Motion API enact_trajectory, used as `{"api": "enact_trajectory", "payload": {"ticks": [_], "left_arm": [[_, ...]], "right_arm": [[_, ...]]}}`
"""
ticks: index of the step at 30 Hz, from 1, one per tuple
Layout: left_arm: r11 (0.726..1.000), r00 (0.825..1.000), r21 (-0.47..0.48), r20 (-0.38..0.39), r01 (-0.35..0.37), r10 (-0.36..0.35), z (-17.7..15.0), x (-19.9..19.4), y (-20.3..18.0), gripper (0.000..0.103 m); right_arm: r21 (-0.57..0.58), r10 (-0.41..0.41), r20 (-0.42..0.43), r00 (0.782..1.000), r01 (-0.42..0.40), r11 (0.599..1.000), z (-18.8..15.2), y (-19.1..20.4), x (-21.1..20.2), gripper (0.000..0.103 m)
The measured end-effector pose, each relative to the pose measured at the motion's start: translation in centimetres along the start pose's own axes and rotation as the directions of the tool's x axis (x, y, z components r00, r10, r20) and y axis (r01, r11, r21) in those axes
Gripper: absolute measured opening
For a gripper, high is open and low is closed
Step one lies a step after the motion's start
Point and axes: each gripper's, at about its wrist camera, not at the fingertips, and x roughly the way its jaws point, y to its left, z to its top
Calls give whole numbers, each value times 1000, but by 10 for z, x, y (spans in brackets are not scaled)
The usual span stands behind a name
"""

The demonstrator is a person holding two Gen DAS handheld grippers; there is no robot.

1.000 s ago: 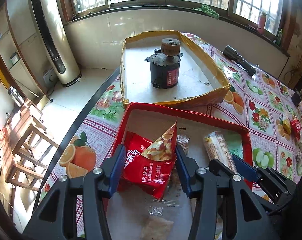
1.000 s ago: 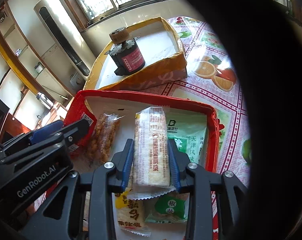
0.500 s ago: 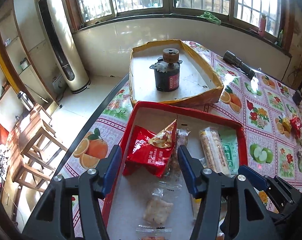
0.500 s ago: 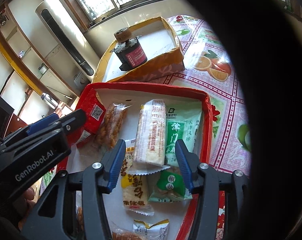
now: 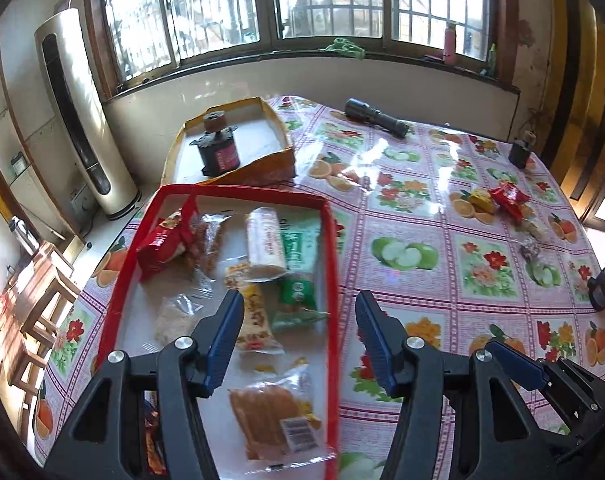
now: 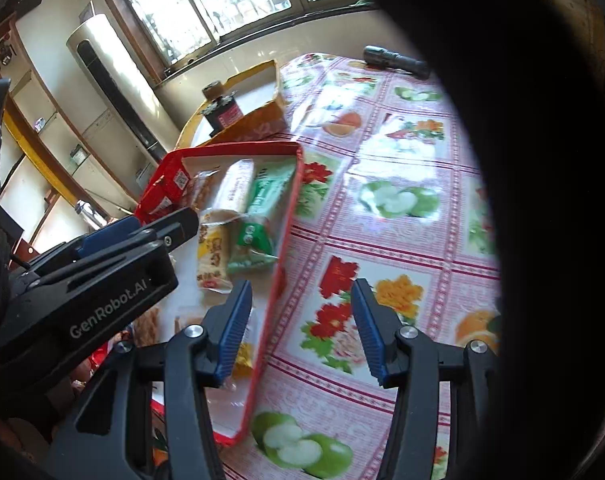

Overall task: Organize snacks
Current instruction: 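Move both grippers back to the remaining snacks on the table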

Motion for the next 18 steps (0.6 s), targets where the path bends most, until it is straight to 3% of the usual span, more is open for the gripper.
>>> {"api": "enact_trajectory", "payload": {"ticks": [10,14,18], "left_arm": [[995,999,91,20,40,-42,-10,-1,-78,59],[991,999,127,-12,40,-39,-2,21,-101,60],[986,1000,166,-26,13,-8,14,46,-122,60]], "right_arm": [[96,-159,16,987,157,983,-36,-105,-43,54],[137,-217,23,976,212,968,-29,-151,-48,54],[206,-299,67,952,280,938,1,-197,-50,55]]}}
